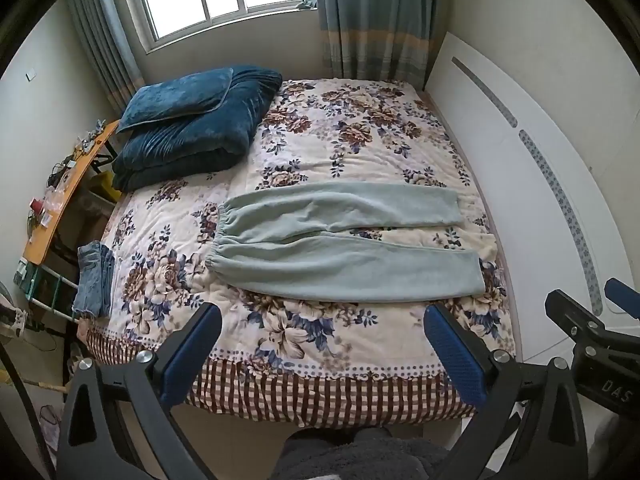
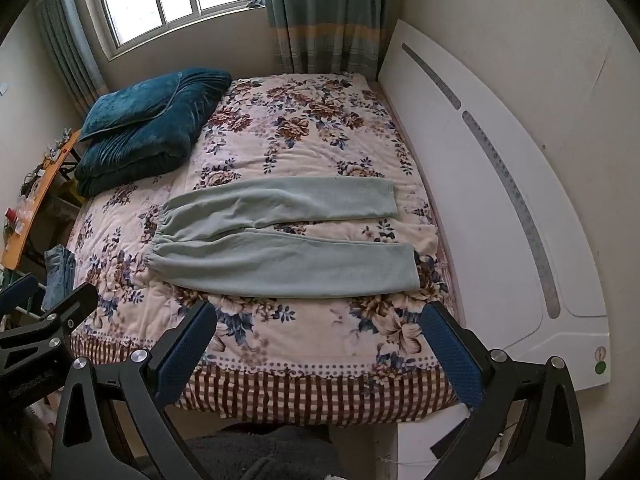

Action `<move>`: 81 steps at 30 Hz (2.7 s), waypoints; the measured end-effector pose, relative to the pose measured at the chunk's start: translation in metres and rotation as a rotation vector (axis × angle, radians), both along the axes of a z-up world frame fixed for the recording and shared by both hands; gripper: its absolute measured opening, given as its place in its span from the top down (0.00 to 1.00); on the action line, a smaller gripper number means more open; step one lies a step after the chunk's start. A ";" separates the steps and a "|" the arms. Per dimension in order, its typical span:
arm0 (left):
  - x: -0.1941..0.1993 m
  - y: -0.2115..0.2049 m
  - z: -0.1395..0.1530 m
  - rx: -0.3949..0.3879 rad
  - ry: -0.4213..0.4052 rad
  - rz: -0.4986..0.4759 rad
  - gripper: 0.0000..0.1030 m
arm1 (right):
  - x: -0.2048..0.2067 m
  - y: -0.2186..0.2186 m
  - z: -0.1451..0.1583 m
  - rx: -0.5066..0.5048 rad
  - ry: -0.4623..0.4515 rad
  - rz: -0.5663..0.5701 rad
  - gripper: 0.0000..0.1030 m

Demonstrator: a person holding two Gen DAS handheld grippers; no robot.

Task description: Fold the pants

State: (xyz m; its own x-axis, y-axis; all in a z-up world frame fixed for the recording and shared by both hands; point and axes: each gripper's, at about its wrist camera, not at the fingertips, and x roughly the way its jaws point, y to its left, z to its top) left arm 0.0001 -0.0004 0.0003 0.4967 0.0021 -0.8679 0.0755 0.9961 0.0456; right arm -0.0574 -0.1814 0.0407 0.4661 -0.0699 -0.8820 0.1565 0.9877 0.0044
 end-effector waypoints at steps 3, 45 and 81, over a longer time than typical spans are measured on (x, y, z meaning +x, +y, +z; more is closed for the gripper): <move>0.003 -0.004 0.001 0.000 -0.002 0.000 0.00 | 0.000 0.000 0.000 0.003 0.002 0.001 0.00; 0.008 -0.021 0.008 -0.004 -0.005 -0.012 0.00 | -0.004 -0.002 0.002 0.008 0.004 0.000 0.00; 0.005 -0.009 0.001 -0.012 -0.002 -0.010 0.00 | -0.009 0.008 0.001 0.017 0.009 -0.007 0.00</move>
